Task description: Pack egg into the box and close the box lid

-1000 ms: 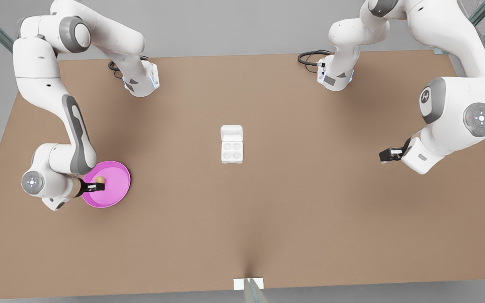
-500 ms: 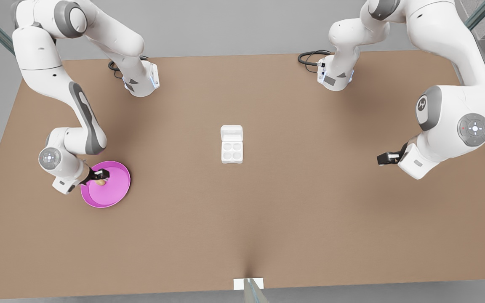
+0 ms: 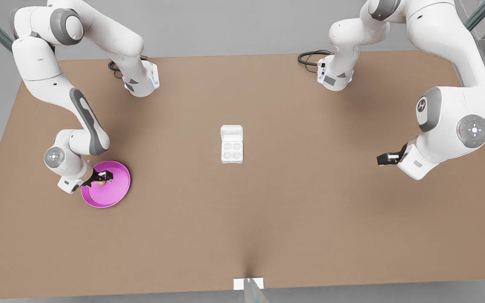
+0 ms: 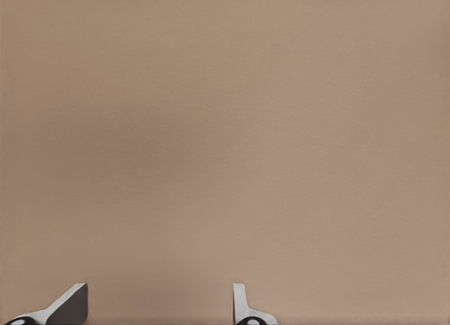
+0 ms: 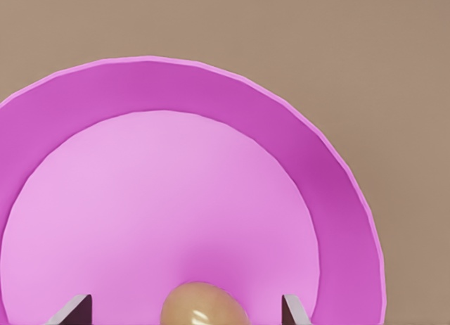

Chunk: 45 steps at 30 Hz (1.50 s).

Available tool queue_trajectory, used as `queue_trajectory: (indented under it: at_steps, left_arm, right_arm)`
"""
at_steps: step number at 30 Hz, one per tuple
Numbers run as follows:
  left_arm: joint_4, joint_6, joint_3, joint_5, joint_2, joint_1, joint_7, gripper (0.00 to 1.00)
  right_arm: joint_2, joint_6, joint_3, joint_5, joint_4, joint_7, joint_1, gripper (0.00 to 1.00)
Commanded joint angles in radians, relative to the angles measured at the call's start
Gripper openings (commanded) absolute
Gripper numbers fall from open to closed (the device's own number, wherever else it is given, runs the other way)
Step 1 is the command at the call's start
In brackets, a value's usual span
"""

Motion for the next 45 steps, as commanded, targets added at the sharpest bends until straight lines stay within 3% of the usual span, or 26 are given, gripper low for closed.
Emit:
queue_trajectory:
  at_steps: [1, 16, 20, 23, 25, 29, 35, 38, 41, 43, 45]
  left_arm:
    - [0.000, 0.000, 0.000, 0.001, -0.001, 0.000, 0.001, 1.00]
    - [-0.001, 0.000, 0.000, 0.001, 0.005, 0.000, 0.001, 1.00]
    - [-0.001, 0.000, 0.000, 0.001, 0.005, 0.000, 0.000, 1.00]
    - [-0.001, 0.000, 0.000, 0.001, 0.005, 0.000, 0.000, 1.00]
    - [-0.001, 0.000, 0.000, 0.001, 0.005, 0.000, 0.000, 1.00]
    - [-0.001, 0.000, 0.000, 0.001, 0.005, 0.000, 0.000, 1.00]
    - [-0.001, -0.002, 0.000, 0.001, 0.005, 0.000, 0.000, 1.00]
    - [-0.001, -0.002, 0.000, 0.001, 0.003, 0.000, -0.005, 1.00]
    - [-0.001, -0.002, 0.000, 0.001, 0.005, 0.000, -0.005, 1.00]
    - [-0.001, -0.002, 0.000, 0.001, 0.005, 0.000, -0.005, 1.00]
    - [-0.001, -0.002, 0.000, 0.001, 0.005, 0.000, -0.005, 1.00]
  right_arm:
    - [0.000, 0.021, 0.000, 0.010, -0.003, -0.026, -0.002, 1.00]
    - [0.034, 0.056, 0.000, 0.037, -0.038, -0.040, -0.034, 0.99]
    - [0.030, 0.057, 0.000, 0.037, -0.039, -0.040, -0.044, 0.79]
    - [0.023, 0.056, 0.000, 0.039, -0.038, -0.040, -0.038, 0.73]
    - [0.022, 0.056, 0.000, 0.039, -0.038, -0.040, -0.038, 0.62]
    - [0.017, 0.056, 0.000, 0.039, -0.038, -0.040, -0.028, 0.50]
    - [-0.013, -0.001, 0.015, 0.046, -0.024, -0.036, -0.021, 0.49]
    - [-0.023, -0.159, 0.002, 0.137, 0.103, -0.018, 0.113, 0.49]
    - [-0.009, -0.240, -0.208, 0.304, 0.209, 0.028, 0.455, 0.49]
    - [0.017, -0.262, -0.239, 0.332, 0.248, 0.091, 0.542, 0.49]
    - [0.019, -0.265, -0.336, 0.421, 0.258, 0.118, 0.693, 0.49]
